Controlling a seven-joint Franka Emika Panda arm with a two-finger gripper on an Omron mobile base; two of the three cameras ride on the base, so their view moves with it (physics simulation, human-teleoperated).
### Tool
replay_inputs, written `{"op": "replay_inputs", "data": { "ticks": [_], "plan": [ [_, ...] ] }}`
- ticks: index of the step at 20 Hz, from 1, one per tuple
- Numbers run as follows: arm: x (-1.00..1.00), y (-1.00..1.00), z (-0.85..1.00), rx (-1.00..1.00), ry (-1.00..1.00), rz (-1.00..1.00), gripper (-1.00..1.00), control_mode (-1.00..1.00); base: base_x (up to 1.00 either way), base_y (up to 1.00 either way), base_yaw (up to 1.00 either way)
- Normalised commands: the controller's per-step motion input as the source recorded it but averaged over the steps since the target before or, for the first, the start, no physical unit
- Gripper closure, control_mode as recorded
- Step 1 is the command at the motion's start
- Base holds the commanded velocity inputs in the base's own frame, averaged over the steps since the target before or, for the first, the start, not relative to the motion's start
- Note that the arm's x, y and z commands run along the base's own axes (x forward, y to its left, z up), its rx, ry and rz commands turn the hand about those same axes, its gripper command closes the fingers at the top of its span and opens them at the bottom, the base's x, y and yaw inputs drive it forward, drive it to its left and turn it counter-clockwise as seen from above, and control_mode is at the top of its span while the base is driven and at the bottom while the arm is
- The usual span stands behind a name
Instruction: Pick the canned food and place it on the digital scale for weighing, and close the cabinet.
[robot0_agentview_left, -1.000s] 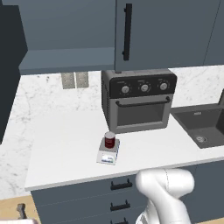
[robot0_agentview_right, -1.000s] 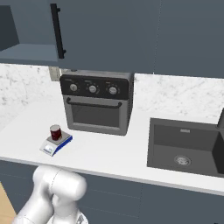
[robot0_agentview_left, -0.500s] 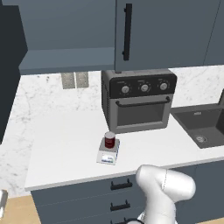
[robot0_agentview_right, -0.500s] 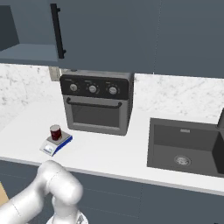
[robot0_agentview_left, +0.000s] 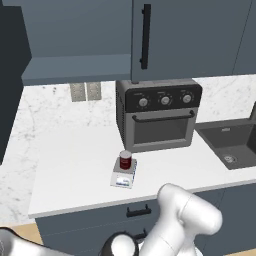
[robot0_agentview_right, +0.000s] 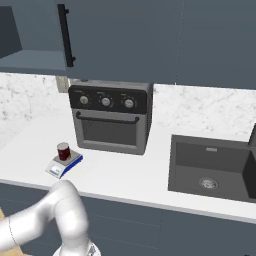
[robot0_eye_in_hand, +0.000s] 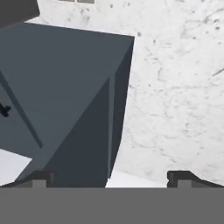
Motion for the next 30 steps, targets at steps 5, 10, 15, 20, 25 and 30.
{"op": "replay_inputs", "data": {
  "ticks": [5,10,15,20,25,30],
  "plan": [
    [0.29,0.02,0.44,0.07,-0.38,-0.05,-1.00,-1.00,0.00,0.00,0.00],
    [0.05,-0.04,0.57,0.11,-0.43,-0.08,-1.00,-1.00,0.00,0.00,0.00],
    [0.07,-0.44,0.53,0.23,-0.39,-0.14,-1.00,-1.00,0.00,0.00,0.00],
    [0.01,-0.85,0.56,0.27,-0.18,-0.09,-1.00,-1.00,0.00,0.00,0.00],
    [-0.02,-0.68,0.86,0.12,-0.01,0.00,-1.00,-1.00,0.00,0.00,0.00],
    [-0.03,-0.82,0.90,0.05,0.01,0.03,-1.00,-1.00,0.00,0.00,0.00]
  ]
}}
